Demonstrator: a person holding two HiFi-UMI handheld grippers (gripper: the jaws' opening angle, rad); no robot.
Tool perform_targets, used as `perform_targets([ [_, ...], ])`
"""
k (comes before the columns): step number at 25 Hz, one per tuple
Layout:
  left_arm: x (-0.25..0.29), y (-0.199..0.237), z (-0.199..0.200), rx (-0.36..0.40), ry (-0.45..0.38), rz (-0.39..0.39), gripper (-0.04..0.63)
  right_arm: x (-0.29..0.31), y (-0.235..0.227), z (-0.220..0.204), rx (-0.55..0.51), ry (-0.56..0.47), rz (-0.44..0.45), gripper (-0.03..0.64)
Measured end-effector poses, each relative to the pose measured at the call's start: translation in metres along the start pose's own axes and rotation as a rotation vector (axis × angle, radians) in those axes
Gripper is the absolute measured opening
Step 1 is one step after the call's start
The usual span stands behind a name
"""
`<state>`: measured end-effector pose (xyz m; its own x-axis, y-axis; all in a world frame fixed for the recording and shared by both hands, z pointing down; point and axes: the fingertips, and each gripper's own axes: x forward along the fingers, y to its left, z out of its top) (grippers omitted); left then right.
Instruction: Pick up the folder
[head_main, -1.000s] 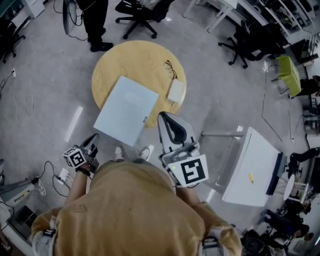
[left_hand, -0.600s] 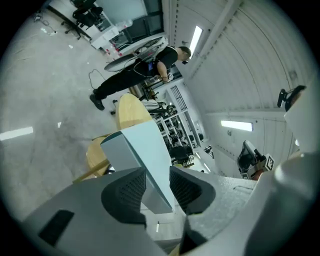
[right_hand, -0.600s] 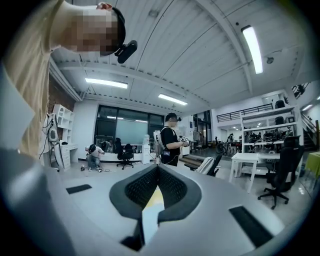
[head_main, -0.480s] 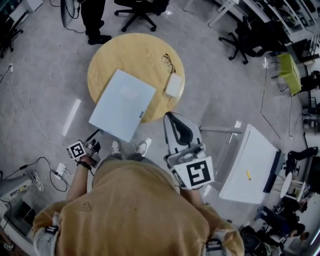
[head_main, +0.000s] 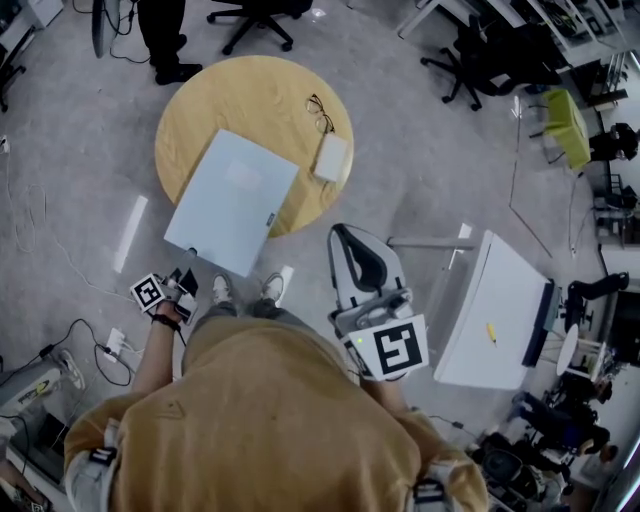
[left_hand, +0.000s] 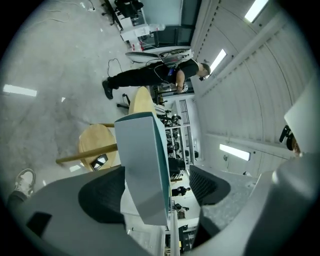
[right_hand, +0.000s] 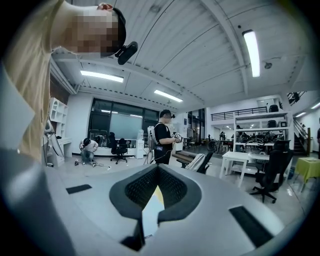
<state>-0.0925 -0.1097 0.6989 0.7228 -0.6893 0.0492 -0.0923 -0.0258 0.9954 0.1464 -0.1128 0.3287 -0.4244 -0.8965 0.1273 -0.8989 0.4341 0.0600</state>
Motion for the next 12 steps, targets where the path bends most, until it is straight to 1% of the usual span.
perform_targets([
  [2,-0.001,0.006,-0.002,-0.010,-0.001,0.017,0.394,-0.001,-0.003,0.002,0.009,0.006,-0.019,0.000],
  [5,0.002,0.023,0.001,-0.032,-0.029,0.040,0.422,-0.004,-0.006,0.002,0.005,0.014,-0.031,0.000],
  [8,0.017,0.032,0.004,-0.042,-0.036,0.029,0.445,-0.006,-0.004,0.000,0.000,0.024,-0.039,0.000],
  [10,0.028,0.034,0.007,-0.051,-0.037,0.018,0.449,-0.005,-0.003,-0.002,-0.002,0.032,-0.046,0.000],
  [12,0.036,0.037,0.011,-0.073,-0.054,0.013,0.451,-0.005,-0.002,-0.002,-0.005,0.037,-0.054,0.000],
])
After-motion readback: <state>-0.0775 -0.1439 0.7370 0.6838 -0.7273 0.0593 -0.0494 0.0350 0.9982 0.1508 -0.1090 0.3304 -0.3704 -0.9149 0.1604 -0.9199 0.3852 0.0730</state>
